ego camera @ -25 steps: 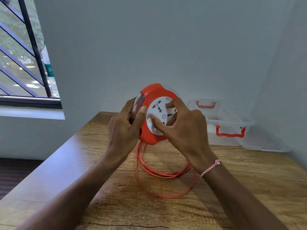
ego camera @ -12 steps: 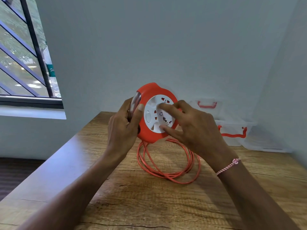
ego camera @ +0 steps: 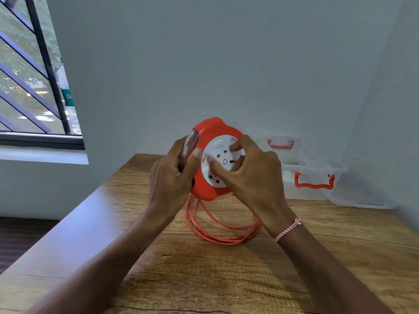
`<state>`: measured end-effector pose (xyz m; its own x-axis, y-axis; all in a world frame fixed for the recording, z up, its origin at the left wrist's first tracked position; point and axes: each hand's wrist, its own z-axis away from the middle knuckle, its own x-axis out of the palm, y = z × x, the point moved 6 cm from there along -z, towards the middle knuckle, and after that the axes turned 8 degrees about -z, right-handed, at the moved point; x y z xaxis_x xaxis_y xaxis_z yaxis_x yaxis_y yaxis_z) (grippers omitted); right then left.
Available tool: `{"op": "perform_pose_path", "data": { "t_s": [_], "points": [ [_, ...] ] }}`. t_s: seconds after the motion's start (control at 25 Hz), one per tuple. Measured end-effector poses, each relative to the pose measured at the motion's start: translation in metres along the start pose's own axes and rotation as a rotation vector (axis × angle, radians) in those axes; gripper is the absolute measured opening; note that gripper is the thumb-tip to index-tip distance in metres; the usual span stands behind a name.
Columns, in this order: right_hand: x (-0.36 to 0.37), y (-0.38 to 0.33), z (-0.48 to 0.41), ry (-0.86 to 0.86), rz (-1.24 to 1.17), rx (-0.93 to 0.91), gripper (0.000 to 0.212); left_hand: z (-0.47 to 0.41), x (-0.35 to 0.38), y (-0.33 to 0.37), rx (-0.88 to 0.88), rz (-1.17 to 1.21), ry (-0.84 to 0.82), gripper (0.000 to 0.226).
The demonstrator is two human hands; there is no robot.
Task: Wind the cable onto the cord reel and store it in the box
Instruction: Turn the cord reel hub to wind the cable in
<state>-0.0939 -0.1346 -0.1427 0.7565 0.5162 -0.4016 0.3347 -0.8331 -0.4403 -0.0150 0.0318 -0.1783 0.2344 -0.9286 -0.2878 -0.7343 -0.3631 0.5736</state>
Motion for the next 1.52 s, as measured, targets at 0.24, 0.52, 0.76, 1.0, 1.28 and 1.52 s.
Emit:
{"op": "perform_pose_path", "data": {
  "t_s": [0.24,0.52,0.76,1.0,1.28,1.52],
  "points": [
    [0.006,0.021,0.001,-0.006,-0.254,0.340,0.050,-0.002,0.002,-0.001,-0.006,0.009,0.002,0.052],
    [-0.002,-0.004,0.002,-0.208,0.370,-0.479,0.056,-0.006,-0.007,-0.006,-0.070,0.040,0.018,0.037],
    [0.005,-0.014,0.004,-0.146,0.405,-0.455,0.064,-0.004,-0.005,-0.004,-0.058,0.004,0.003,0.047],
    [0.003,0.005,0.000,0.009,-0.130,0.137,0.057,0.002,0.001,0.002,-0.003,-0.028,0.010,0.075],
    [-0.001,0.015,0.000,-0.031,-0.087,0.164,0.049,-0.001,-0.001,-0.006,-0.032,-0.048,0.033,0.075],
    [-0.002,-0.013,0.005,-0.147,0.411,-0.519,0.058,-0.004,-0.006,-0.007,-0.045,0.033,0.048,0.040]
  ]
}}
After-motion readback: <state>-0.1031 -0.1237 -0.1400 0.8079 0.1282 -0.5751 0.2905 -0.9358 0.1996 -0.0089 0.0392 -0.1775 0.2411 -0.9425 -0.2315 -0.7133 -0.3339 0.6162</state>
